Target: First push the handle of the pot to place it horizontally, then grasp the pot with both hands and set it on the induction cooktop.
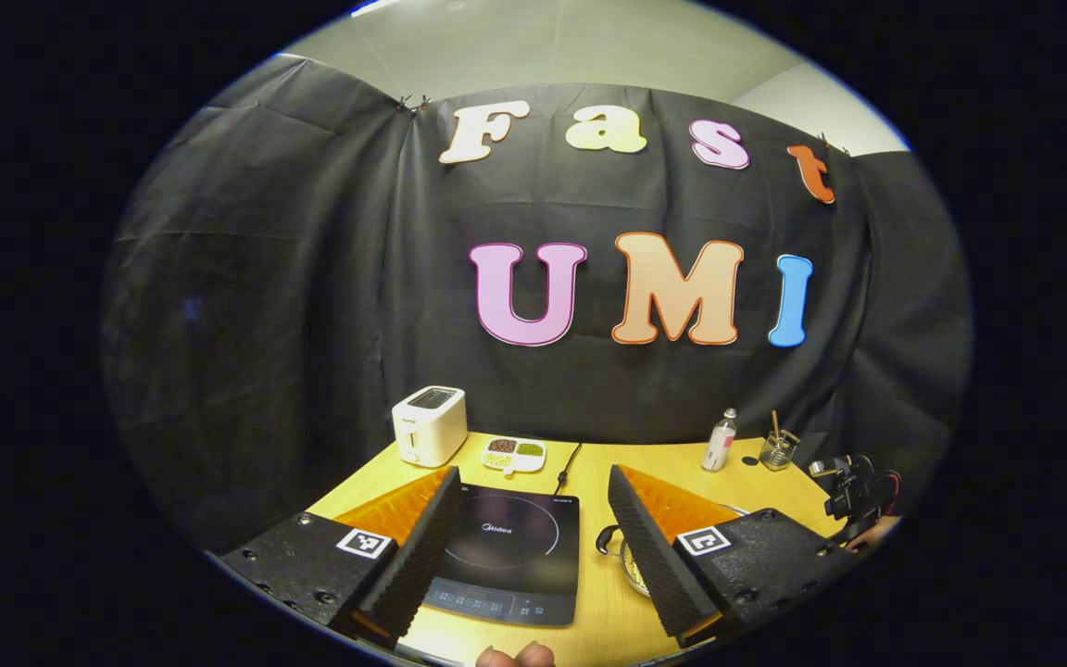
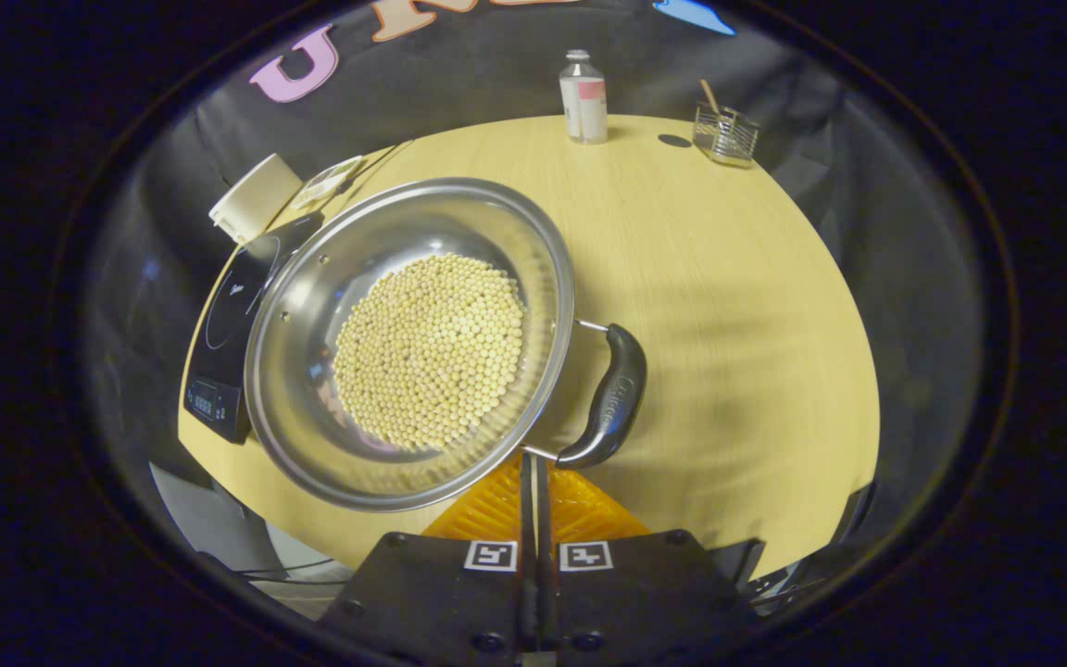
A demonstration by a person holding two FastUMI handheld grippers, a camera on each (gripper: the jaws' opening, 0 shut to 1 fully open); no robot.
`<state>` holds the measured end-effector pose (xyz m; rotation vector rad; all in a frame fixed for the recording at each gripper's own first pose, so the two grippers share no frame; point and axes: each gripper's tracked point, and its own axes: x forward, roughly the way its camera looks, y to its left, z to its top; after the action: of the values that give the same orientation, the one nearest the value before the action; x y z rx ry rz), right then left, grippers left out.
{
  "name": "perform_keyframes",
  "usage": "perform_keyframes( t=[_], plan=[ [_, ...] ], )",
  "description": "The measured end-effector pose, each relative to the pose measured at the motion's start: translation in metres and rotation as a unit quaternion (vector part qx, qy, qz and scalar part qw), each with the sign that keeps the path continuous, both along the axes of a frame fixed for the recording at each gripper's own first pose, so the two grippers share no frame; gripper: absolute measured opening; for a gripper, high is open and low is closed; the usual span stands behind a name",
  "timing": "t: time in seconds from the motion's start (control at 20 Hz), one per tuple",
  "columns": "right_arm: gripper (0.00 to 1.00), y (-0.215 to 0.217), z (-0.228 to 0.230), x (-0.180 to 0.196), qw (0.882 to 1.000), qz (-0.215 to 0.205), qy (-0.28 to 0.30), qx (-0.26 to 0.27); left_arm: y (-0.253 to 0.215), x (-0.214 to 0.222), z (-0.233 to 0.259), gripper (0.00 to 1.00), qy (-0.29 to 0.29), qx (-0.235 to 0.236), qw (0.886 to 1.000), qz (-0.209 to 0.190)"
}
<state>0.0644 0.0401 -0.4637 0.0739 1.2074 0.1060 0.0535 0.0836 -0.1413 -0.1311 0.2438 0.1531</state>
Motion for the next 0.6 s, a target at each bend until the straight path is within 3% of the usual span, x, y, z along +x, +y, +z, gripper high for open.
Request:
perform_keyframes(
  t=[0.3,0.45,0.55,0.6],
  plan=[
    [0.02,-0.02,-0.009,0.033,1.0,0.018,-0.014,-0.008,-0.022,-0.023,-0.01,0.96,0.032,0.008,0.999,0.011],
    [0.0,-0.026,-0.009,0.048,1.0,0.002,-0.019,-0.005,-0.024,-0.022,-0.009,0.96,0.038,0.015,0.999,-0.001],
    [0.07,-0.028,-0.007,0.048,1.0,-0.014,-0.023,-0.008,-0.027,-0.018,-0.01,0.96,0.039,0.015,0.999,-0.016],
    [0.03,-0.031,-0.004,0.046,0.999,-0.02,-0.028,-0.017,-0.028,-0.016,-0.009,0.96,0.039,0.015,0.999,-0.026]
  ],
)
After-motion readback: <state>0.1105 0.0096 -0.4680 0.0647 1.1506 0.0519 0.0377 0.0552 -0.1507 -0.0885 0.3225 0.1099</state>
